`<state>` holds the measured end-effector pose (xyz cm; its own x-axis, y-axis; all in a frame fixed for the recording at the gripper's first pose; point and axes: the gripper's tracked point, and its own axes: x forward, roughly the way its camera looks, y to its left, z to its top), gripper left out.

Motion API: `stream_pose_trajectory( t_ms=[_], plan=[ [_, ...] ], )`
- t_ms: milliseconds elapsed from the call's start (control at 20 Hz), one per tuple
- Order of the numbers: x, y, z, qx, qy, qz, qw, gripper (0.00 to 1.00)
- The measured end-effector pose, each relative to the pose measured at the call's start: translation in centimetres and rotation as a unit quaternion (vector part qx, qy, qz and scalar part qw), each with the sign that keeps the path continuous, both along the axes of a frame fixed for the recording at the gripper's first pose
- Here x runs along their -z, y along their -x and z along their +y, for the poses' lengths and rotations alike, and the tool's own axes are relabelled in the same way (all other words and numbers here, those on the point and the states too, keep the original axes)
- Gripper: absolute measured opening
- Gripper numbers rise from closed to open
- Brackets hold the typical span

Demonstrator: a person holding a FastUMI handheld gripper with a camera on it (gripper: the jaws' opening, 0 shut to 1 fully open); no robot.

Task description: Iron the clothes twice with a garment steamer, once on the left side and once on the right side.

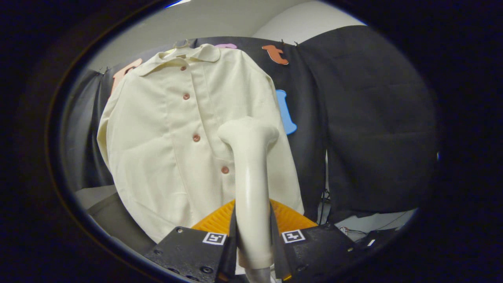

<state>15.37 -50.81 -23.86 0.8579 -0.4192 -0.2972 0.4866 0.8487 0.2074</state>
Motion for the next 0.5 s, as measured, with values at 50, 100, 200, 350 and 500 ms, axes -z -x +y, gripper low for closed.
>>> stream_pose_trajectory(
  t_ms=[50, 100, 200, 350, 500],
  plan=[
    [0.7, 0.5, 0.1, 0.001, -0.003, 0.006, 1.0, 0.37],
    [1.3, 0.9, 0.3, 0.002, -0.005, 0.011, 1.0, 0.37],
    [2.3, 1.6, 0.6, 0.001, -0.012, 0.019, 1.0, 0.37],
    [3.2, 2.6, 1.2, -0.001, -0.017, 0.03, 0.999, 0.37],
    [3.2, 4.0, 1.3, 0.006, -0.034, 0.027, 0.999, 0.37]
  ],
)
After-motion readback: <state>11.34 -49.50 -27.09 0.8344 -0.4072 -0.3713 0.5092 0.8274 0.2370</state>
